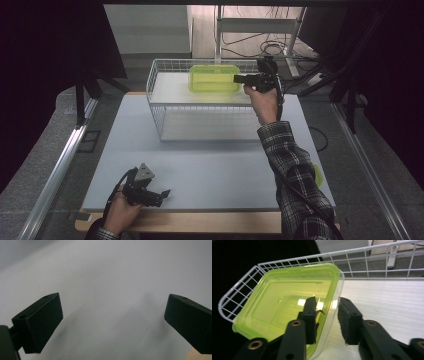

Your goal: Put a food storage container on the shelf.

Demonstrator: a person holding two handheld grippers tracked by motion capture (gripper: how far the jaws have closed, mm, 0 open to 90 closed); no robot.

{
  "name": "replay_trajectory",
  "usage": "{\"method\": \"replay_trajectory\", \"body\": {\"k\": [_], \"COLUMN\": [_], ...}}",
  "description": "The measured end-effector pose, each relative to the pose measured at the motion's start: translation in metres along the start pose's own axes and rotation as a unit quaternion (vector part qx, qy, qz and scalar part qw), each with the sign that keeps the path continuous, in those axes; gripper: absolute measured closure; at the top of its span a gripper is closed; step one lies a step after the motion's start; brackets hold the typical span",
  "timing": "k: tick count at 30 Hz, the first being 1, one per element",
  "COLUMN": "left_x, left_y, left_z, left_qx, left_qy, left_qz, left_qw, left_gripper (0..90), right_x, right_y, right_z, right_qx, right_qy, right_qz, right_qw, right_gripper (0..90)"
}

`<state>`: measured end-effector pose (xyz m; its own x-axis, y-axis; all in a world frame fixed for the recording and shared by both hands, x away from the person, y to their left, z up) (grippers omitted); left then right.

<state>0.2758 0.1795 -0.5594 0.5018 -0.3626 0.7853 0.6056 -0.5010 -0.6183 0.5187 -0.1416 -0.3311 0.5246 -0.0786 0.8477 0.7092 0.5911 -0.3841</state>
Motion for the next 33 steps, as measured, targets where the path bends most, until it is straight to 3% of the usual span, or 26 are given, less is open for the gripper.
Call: {"method": "replay_trajectory", "body": {"k": [4, 6, 9, 14, 21, 33], "left_x": [0.0, 0.0, 0.0, 0.002, 0.003, 0.004], "left_y": [0.0, 0.0, 0.0, -0.002, -0.006, -0.006], "left_z": [0.0, 0.0, 0.0, -0.001, 0.005, 0.003], "left_qx": [-0.001, -0.002, -0.005, -0.017, -0.015, -0.006], "left_qy": [-0.001, 0.0, -0.002, -0.016, -0.048, -0.024], "left_qz": [0.0, 0.0, -0.003, -0.018, -0.034, -0.04], "left_qw": [1.0, 1.0, 1.0, 0.9996, 0.9982, 0.9989], "left_gripper": [1.7, 1.7, 1.7, 1.7, 1.6, 1.6], "right_x": [0.0, 0.001, 0.001, 0.001, 0.0, -0.014], "right_y": [0.003, 0.003, 0.002, -0.001, -0.011, -0.029], "right_z": [-0.002, -0.002, 0.001, 0.005, 0.011, 0.024], "right_qx": [0.002, -0.012, -0.014, 0.001, 0.027, 0.044], "right_qy": [0.001, -0.025, -0.034, -0.035, -0.048, -0.091], "right_qz": [0.006, 0.005, 0.01, 0.004, 0.009, 0.02], "right_qw": [1.0, 0.9996, 0.9993, 0.9994, 0.9985, 0.9946], "right_gripper": [61.7, 60.3, 59.7, 53.3, 41.2, 26.3]}}
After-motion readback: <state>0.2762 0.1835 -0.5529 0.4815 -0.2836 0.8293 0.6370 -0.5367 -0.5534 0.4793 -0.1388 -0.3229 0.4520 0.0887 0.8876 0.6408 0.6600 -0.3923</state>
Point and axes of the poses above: each handheld gripper's, and its own axes: y roughly forward along the jaws, x roughly out of its top, z roughly to its left, the point moved 3 cm from there along y, roughly forward along the jaws, and after that the axes turned 8 degrees about -z, right-handed, at the moved point
